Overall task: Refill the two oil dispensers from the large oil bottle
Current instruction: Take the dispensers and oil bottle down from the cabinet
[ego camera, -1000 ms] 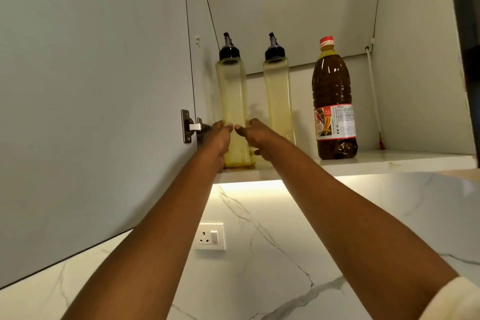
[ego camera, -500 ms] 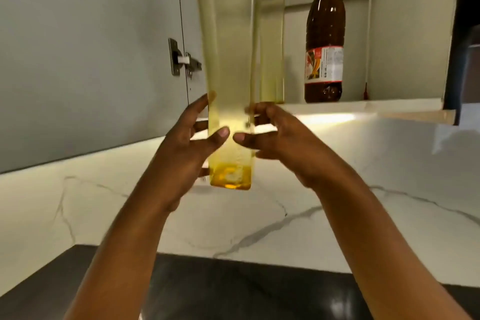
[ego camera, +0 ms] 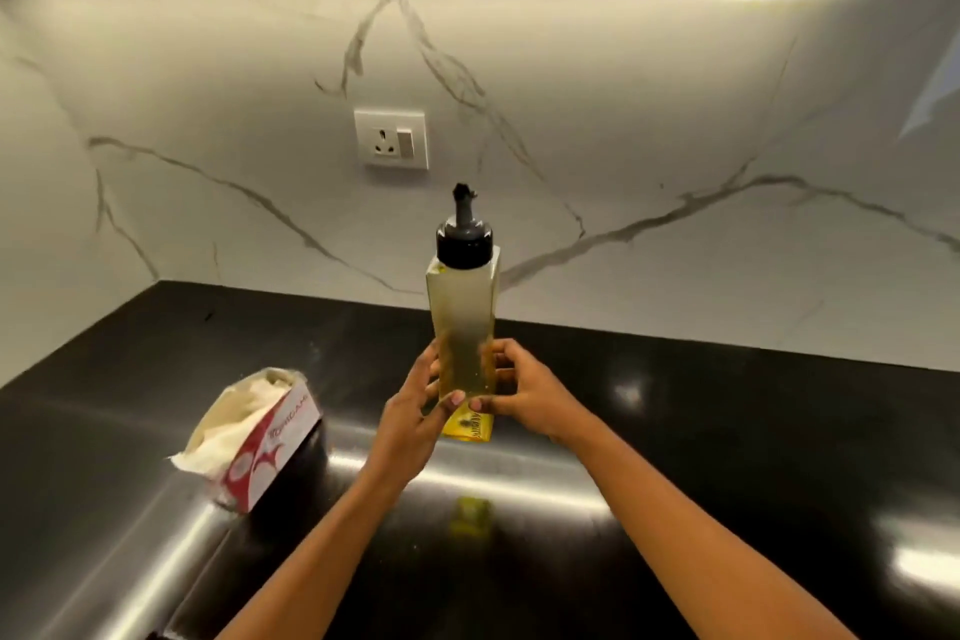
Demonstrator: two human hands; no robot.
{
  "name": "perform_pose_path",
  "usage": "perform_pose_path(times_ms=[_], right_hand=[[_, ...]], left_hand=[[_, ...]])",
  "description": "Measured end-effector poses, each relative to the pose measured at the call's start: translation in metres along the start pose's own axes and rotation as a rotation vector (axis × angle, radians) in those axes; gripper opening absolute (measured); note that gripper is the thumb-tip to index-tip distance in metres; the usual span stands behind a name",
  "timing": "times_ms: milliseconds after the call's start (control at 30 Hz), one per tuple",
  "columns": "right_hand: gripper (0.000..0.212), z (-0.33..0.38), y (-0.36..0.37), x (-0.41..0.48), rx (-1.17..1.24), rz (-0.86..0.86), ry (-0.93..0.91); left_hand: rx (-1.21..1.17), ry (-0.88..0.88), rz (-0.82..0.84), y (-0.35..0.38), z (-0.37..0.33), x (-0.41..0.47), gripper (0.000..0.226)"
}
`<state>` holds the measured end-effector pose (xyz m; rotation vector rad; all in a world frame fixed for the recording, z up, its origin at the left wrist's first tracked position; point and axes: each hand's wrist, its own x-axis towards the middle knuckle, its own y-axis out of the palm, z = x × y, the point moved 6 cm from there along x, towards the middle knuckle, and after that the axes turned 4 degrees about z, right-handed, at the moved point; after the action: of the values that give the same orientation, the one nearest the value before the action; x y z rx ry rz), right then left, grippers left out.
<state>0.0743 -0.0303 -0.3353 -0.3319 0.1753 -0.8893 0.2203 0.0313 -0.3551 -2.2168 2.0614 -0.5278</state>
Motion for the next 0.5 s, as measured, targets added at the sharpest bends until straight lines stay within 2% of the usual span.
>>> perform_pose_path(times_ms=[233, 500], right_hand=[[0.06, -0.072, 0.034, 0.04, 0.014, 0.02, 0.135], [0.062, -0.099, 0.043, 0.067, 0.034, 0.046, 0.181]], left_hand=[[0.081, -0.12, 0.008, 0.0, 0.076, 0.008, 0.073], [0.081, -0.134, 0.008, -0.002, 0.102, 0.02, 0.077]])
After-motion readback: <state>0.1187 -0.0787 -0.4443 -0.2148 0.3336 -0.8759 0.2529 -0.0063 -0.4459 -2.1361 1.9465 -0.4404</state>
